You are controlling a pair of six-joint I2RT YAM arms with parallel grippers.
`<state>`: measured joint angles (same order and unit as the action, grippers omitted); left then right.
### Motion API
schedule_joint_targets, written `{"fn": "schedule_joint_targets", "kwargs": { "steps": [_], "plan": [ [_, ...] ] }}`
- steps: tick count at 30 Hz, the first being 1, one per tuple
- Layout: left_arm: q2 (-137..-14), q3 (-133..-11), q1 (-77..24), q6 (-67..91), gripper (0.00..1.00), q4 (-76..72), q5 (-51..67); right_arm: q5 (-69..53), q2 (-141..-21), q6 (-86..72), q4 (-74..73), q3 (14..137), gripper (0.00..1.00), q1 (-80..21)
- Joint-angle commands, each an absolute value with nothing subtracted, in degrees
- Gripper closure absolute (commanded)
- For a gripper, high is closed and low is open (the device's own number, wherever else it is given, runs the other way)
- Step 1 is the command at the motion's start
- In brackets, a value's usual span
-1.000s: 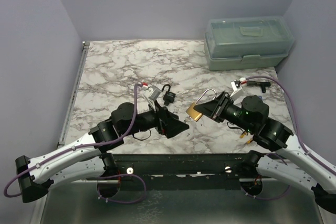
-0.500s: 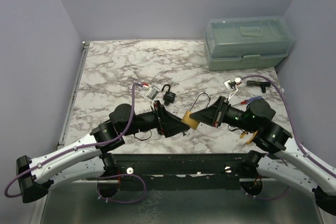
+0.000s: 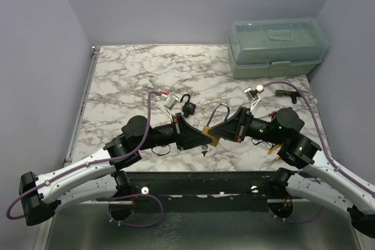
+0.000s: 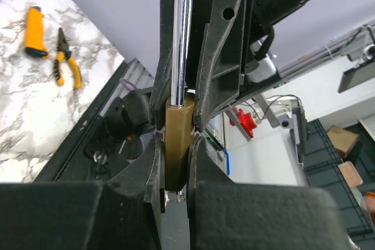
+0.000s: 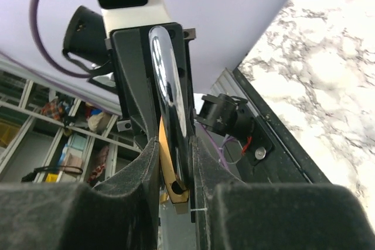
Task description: Unlock with the key
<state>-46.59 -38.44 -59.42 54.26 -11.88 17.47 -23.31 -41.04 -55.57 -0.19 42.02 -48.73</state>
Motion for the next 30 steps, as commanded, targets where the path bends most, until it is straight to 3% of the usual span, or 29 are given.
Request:
{"fn": "schedule_joint_targets", "kwargs": {
  "steps": [1, 3, 7, 11, 15, 23, 30],
  "plan": [
    [-48.66, -38.94, -59.42, 52.96, 1.0, -12.49, 19.08, -23.41, -40.11, -56.2, 4.07, 43.16, 0.99, -49.22],
    [-48.77, -39.48, -59.36, 52.32, 1.0, -11.25, 18.42, -21.11, -39.87, -55.23, -0.74, 44.68, 0.92, -49.26],
    [-48.14, -40.04, -59.33, 50.96, 1.0, -8.36, 16.33, -15.45, -39.66, -53.45, -9.91, 48.53, 0.52, -49.22],
    [-47.09, -39.45, -59.33, 50.89, 1.0, -8.01, 15.51, -13.14, -38.48, -52.66, -13.19, 50.29, 0.29, -49.22],
    [-46.51, -38.88, -59.35, 51.1, 1.0, -7.87, 15.29, -10.6, -37.0, -52.81, -14.81, 50.87, 0.27, -49.29],
    [-47.1, -39.0, -59.32, 50.37, 1.0, -7.36, 14.56, -12.25, -38.33, -52.59, -14.41, 51.11, 0.35, -49.26],
    [-48.45, -38.85, -59.38, 50.38, 1.0, -6.88, 15.05, -15.33, -43.93, -51.85, -10.6, 53.59, 0.36, -49.27]
  ]
}}
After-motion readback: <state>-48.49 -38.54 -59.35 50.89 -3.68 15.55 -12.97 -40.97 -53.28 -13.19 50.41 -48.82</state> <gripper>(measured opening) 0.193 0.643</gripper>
